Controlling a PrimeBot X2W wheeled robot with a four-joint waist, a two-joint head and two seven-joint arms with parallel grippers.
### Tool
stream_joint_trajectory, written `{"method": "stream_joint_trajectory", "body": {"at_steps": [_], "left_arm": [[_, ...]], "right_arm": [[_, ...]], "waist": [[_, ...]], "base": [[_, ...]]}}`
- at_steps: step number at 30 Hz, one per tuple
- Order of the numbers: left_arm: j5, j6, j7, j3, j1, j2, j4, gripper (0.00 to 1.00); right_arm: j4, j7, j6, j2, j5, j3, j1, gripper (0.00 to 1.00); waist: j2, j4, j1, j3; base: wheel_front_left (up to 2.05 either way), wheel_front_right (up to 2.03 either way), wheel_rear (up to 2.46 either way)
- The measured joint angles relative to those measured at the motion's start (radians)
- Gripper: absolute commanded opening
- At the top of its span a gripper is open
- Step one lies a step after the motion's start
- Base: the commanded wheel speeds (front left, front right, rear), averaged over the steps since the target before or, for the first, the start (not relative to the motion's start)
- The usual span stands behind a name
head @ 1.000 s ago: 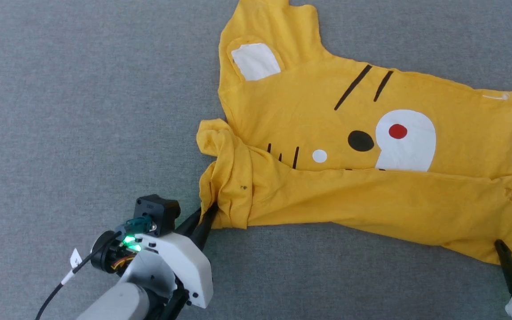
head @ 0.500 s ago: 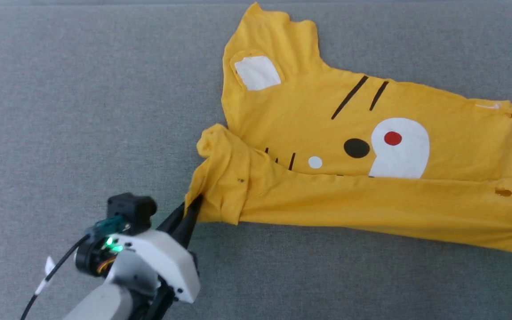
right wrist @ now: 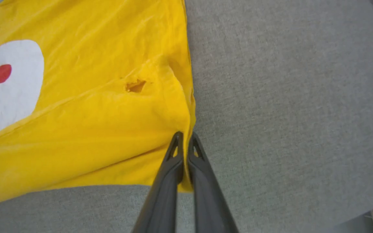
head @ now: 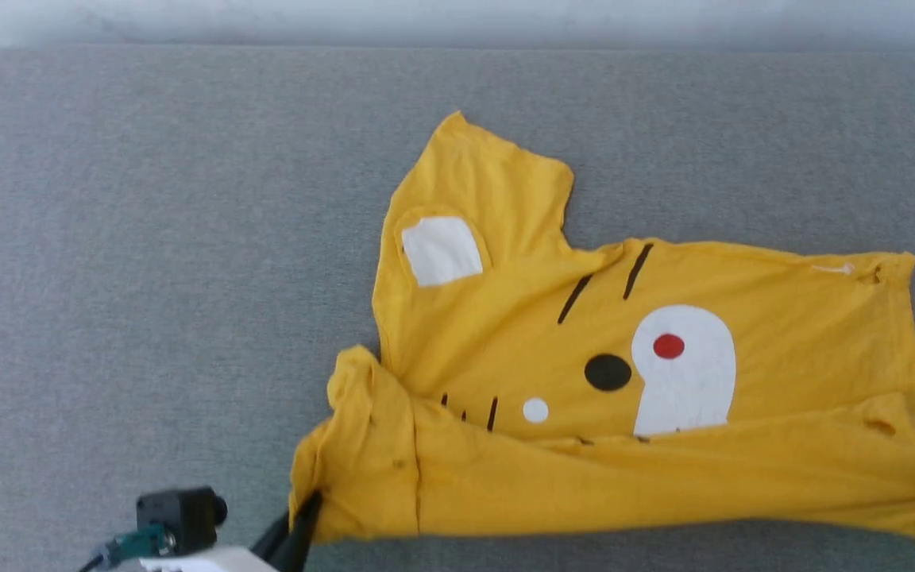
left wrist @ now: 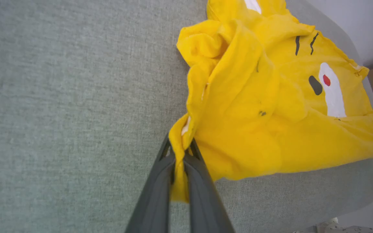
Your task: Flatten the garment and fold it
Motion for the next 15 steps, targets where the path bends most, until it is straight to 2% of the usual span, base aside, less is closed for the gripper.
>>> {"method": "stream_joint_trajectory", "body": {"at_steps": [7,15], "left_arm": [[-0.058,0.012,-0.005,-0.008,0.099,-0.028,0.017,0.00],[-0.079,-0.029,-0.017,-0.024,0.088,-0.068,0.091,0.00]], "right_arm": [[-0.005,0.072,0.000,0.007,0.007,-0.012,0.057,0.00],[0.031,0.095,0.000,0.018,-0.028,-0.027,0.065,0.00]], "waist": [[0.0000,0.034,0.0000,-0.003],[0.0000,0.053,0.0000,-0.002]], "base": [[0.00,0.00,0.00],[0.00,0.00,0.00]]}}
